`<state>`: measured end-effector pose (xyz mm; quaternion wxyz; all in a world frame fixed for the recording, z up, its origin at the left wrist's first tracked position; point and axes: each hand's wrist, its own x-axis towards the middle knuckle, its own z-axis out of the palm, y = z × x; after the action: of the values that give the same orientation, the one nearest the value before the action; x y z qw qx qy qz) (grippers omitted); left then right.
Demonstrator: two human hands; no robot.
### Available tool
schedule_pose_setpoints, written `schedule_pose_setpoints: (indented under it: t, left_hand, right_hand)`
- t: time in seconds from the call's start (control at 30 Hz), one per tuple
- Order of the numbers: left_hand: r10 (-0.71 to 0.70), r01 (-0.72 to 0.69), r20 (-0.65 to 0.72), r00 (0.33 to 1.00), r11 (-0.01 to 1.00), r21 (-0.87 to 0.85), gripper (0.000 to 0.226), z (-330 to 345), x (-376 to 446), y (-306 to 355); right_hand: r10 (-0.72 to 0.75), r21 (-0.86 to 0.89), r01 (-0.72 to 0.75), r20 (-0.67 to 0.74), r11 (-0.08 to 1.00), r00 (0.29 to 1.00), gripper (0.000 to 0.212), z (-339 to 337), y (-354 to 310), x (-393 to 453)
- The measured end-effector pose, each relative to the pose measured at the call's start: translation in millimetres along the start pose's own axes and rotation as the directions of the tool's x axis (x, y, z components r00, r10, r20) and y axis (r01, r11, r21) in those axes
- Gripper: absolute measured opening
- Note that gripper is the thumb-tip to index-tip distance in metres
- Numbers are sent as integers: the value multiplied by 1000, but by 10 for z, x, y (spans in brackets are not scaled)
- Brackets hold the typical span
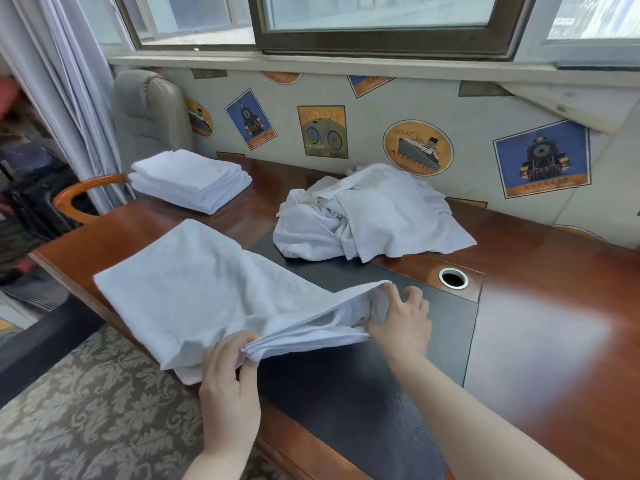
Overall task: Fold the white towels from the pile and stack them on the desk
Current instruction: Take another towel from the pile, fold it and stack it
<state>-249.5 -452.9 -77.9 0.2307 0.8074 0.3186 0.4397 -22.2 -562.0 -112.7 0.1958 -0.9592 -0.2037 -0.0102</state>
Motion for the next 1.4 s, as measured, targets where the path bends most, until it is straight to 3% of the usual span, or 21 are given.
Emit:
schedule_pose_setpoints:
  t: [0.07, 0.13, 0.17, 0.2, 0.27, 0.33, 0.43, 0.53, 0.63, 0.77, 0.87, 1.0, 1.17, 1.23, 1.4]
  left_hand:
    - [-37, 37, -9, 999, 999, -21, 21, 16, 56, 37]
    - [-48, 48, -5, 999, 998, -35, 21, 24, 116, 38]
    - [-42, 42, -4, 999, 998, -35, 22, 22, 134, 32]
    - [-33, 33, -4, 999, 999, -35, 23, 20, 144, 28]
    - [4, -3, 14, 1000, 999, -49, 24, 31, 122, 38]
    - [37, -33, 51, 998, 997, -67, 17, 68, 61, 30]
    - [-12, 18, 79, 997, 997, -75, 10, 108, -30, -34]
    - [-9, 15, 74, 997, 997, -80, 13, 99, -49, -52]
    - [-11, 19, 88, 996, 996, -82, 12, 138, -47, -66]
    - [-26, 33, 79, 997, 996, -83, 24, 150, -41, -94]
    - [-18, 25, 67, 998, 995, -98, 23, 153, -44, -82]
    - [3, 4, 62, 998, 995, -103, 14, 187, -131, -91]
    - [-60, 65, 112, 992, 997, -34, 27, 129, -187, -152]
    - [-82, 86, 114, 990, 996, -26, 26, 127, -171, -127]
    - [-61, 67, 113, 992, 997, -44, 26, 158, -147, -79]
  right_hand:
    - [-68, 79, 74, -79, 994, 995, 50, -11, -80, -49]
    - [-313, 139, 349, -225, 927, 923, 35, 13, -92, -128]
    - [-433, 140, 470, -234, 871, 871, 29, 66, -76, -174]
    - [-494, 153, 512, -140, 845, 858, 24, 105, -77, -222]
    - [-340, 162, 323, 90, 932, 936, 20, 203, -75, -280]
    - [-145, -19, 149, 129, 989, 981, 30, 302, -79, -234]
    - [-86, -180, 129, 226, 975, 970, 36, 355, -111, -207]
    - [64, -145, -14, 347, 989, 936, 19, 390, -7, -144]
    - [139, -97, -110, 371, 989, 918, 9, 382, 77, -131]
    - [225, -19, -238, 403, 971, 887, 37, 406, 162, -123]
    - [274, -49, -276, 368, 960, 889, 51, 454, 194, -160]
    - [311, 21, -324, 219, 946, 925, 32, 552, 136, -217]
    - [341, 161, -416, 353, 895, 871, 34, 620, 123, -111]
    - [293, 223, -391, 372, 893, 881, 34, 626, 166, -116]
    - [202, 83, -261, 430, 962, 880, 24, 563, 210, -16]
